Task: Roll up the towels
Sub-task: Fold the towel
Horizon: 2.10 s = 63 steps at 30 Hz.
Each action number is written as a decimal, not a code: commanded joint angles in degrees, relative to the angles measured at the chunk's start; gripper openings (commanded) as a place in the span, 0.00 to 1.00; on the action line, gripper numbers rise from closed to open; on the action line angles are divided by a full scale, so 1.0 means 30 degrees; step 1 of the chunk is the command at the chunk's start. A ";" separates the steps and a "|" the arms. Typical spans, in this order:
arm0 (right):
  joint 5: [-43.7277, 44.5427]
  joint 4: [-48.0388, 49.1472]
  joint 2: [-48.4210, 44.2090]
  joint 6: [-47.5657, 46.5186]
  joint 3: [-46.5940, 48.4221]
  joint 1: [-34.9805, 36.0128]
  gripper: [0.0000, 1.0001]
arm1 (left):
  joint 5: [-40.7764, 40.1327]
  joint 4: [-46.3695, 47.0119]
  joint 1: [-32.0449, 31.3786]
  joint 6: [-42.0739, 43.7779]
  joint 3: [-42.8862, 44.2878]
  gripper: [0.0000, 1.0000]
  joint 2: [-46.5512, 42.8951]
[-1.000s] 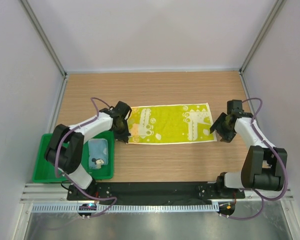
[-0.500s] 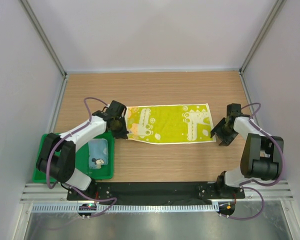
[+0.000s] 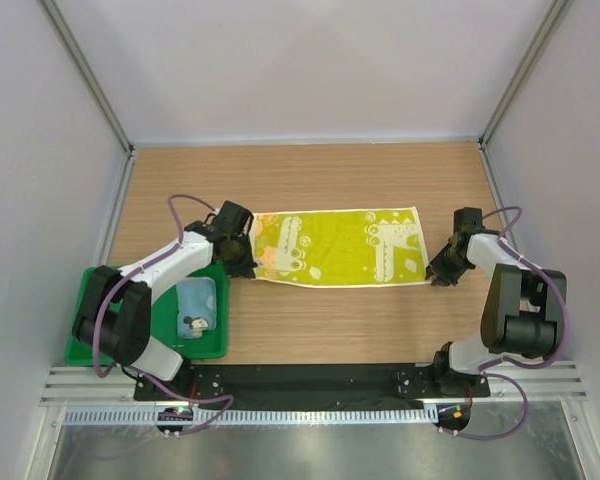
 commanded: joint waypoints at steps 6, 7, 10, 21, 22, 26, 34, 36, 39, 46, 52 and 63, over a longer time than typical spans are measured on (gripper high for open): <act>-0.0794 0.0962 -0.0538 0.0504 -0.0393 -0.0021 0.02 | -0.0556 -0.0240 0.0046 0.0417 0.0700 0.00 0.0098; -0.0940 0.0904 -0.0802 0.0592 -0.0364 -0.0021 0.01 | -0.0556 -0.0270 0.0046 0.0388 0.0700 0.00 0.0098; -0.1029 0.0290 -0.1682 0.0651 0.0132 -0.0021 0.01 | -0.0614 -0.0621 0.0075 0.0417 0.0963 0.00 -0.0077; -0.0707 -0.2728 -0.3908 0.0183 0.1423 -0.0109 0.01 | -0.0557 -0.1968 0.0075 -0.0315 0.1374 0.01 -0.0224; -0.0794 -0.2932 -0.4026 0.0153 0.1394 -0.0109 0.01 | -0.0382 -0.2114 0.0046 -0.0345 0.1461 0.00 -0.0166; -0.1205 -0.3256 -0.4817 0.0182 0.1306 -0.0109 0.01 | -0.0525 -0.3051 0.0046 -0.0579 0.1666 0.00 -0.0136; -0.1205 -0.3637 -0.4557 -0.0228 0.2798 -0.0109 0.01 | -0.1493 -0.5103 0.0075 -0.0727 0.3657 0.00 0.0184; -0.1468 -0.3463 -0.4117 -0.0199 0.3295 -0.0109 0.01 | -0.1406 -0.5483 0.0046 -0.0638 0.4503 0.00 0.0448; -0.1878 -0.2935 -0.3181 -0.0257 0.3912 -0.0109 0.01 | -0.1493 -0.5923 0.0046 -0.0462 0.5675 0.00 0.1209; -0.2348 -0.2672 -0.0693 -0.0345 0.6284 -0.0080 0.01 | -0.1815 -0.6773 0.0280 -0.0316 0.8344 0.00 0.3084; -0.2700 -0.2729 0.1358 -0.0491 0.8276 0.0067 0.01 | -0.1757 -0.7126 0.0806 -0.0169 1.0424 0.00 0.4315; -0.3197 -0.2583 0.4232 0.0065 1.0767 0.0448 0.01 | -0.1874 -0.7564 0.1833 0.0241 1.2708 0.00 0.6249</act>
